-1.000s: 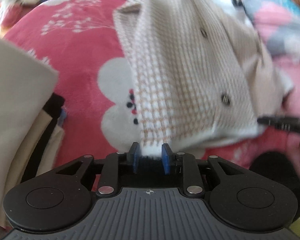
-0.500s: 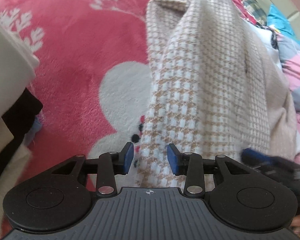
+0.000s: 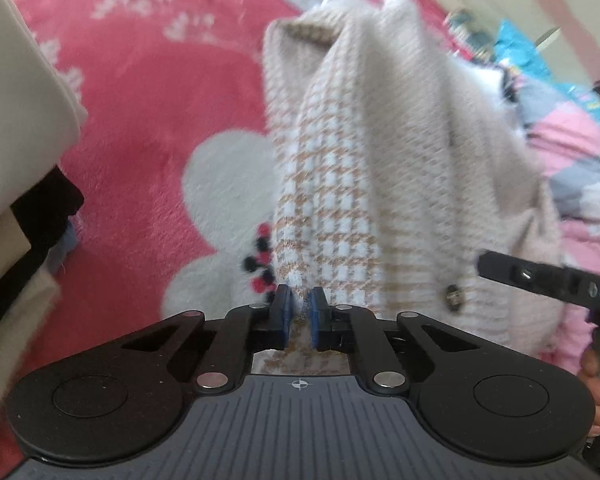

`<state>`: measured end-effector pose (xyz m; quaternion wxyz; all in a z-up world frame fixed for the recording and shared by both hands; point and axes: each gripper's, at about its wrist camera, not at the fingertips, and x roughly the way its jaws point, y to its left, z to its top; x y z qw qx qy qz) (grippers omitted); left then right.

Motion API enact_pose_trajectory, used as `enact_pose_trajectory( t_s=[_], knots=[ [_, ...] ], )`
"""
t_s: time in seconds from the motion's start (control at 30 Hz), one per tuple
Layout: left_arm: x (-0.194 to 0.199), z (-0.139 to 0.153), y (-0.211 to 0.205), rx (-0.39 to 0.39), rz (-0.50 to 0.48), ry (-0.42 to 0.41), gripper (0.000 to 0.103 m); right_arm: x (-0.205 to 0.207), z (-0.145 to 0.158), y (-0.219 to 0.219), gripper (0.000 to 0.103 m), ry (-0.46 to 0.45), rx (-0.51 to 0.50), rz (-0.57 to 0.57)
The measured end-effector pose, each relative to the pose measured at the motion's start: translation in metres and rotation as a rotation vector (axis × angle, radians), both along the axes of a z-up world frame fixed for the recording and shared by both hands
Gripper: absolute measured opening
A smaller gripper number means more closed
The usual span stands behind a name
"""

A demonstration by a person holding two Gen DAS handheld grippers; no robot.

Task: Fold clothes

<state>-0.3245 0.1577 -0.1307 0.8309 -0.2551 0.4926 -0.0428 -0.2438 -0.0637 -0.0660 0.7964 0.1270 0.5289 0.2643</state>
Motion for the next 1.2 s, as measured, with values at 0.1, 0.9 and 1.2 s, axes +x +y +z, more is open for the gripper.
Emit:
enact_pose_trajectory(
  t_s=[0.1, 0.9, 1.2],
  knots=[
    [-0.014, 0.020, -0.009, 0.005, -0.031, -0.098, 0.007, 0.016, 0.000, 0.022, 0.070, 0.077, 0.065, 0.041],
    [0.067, -0.037, 0.007, -0.008, 0.034, 0.048, 0.033, 0.022, -0.001, -0.061, 0.015, 0.057, 0.225, -0.159],
    [0.080, -0.035, -0.014, 0.111, 0.110, 0.061, 0.019, 0.021, -0.002, -0.086, 0.015, 0.039, 0.273, -0.214]
  ],
)
